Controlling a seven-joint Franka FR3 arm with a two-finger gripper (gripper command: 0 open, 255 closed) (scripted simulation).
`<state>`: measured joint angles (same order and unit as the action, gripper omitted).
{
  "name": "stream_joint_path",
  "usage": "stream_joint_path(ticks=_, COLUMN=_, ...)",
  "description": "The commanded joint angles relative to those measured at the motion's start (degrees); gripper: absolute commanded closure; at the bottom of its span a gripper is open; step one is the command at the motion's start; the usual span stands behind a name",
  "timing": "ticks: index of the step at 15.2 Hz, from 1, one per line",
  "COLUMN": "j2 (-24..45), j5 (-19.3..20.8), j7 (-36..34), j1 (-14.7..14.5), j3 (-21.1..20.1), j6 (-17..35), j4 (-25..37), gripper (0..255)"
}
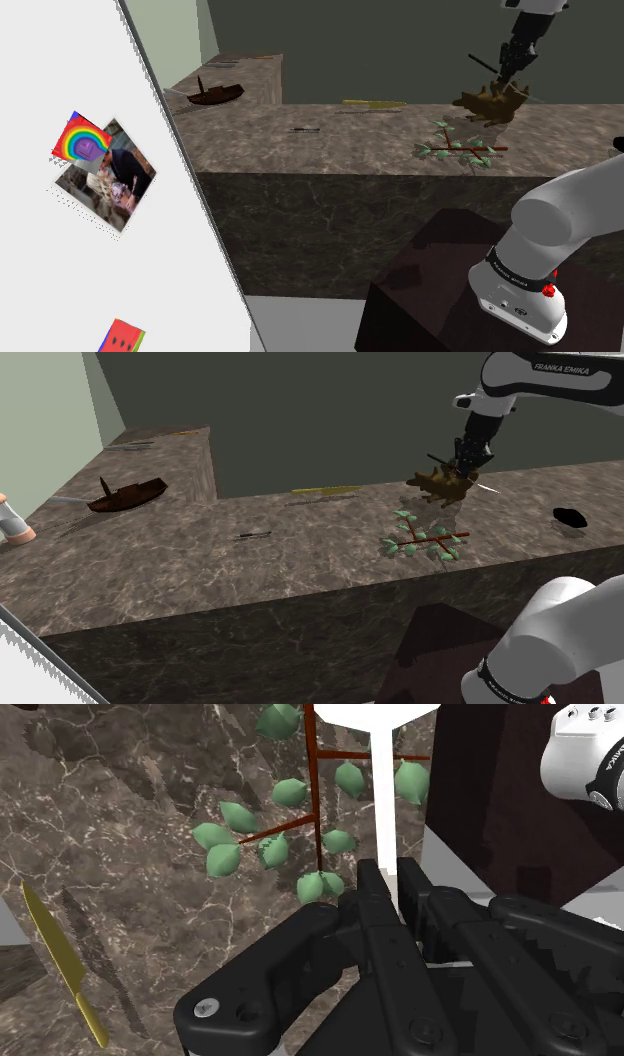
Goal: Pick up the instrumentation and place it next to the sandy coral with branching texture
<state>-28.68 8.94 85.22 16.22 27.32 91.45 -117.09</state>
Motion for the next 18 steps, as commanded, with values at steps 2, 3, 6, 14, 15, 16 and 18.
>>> stream_joint_path(ticks=2, j2=-0.3, j5=1.4, j7=4.1, j1=1.2, j3=3.0, j6=-1.3, j4=1.5, gripper=255)
stream_joint_path(ticks=3, j2=-0.2, j5=1.8, j7=5.5, j1=1.6, j3=4.1, j6=-1.5, j4=1.8, gripper=255)
stream_joint_path(ticks=6, j2=0.3, j5=3.0, j7=9.8, j1=2.5, j3=7.5, j6=-2.0, j4=3.4, gripper=255)
stream_joint_path(ticks=14, j2=4.1, j5=4.4, j7=21.1, j1=3.5, j3=17.3, j6=-2.0, j4=8.5, gripper=255)
stream_joint_path(ticks=15, j2=3.9, j5=4.6, j7=21.1, j1=3.6, j3=17.4, j6=-1.2, j4=7.6, gripper=255)
stream_joint_path(ticks=16, j2=3.7, j5=4.7, j7=21.0, j1=3.7, j3=17.4, j6=-0.5, j4=6.7, gripper=255)
stream_joint_path(ticks=18, j2=3.4, j5=5.0, j7=20.9, j1=3.9, j3=17.6, j6=1.0, j4=4.9, gripper=255)
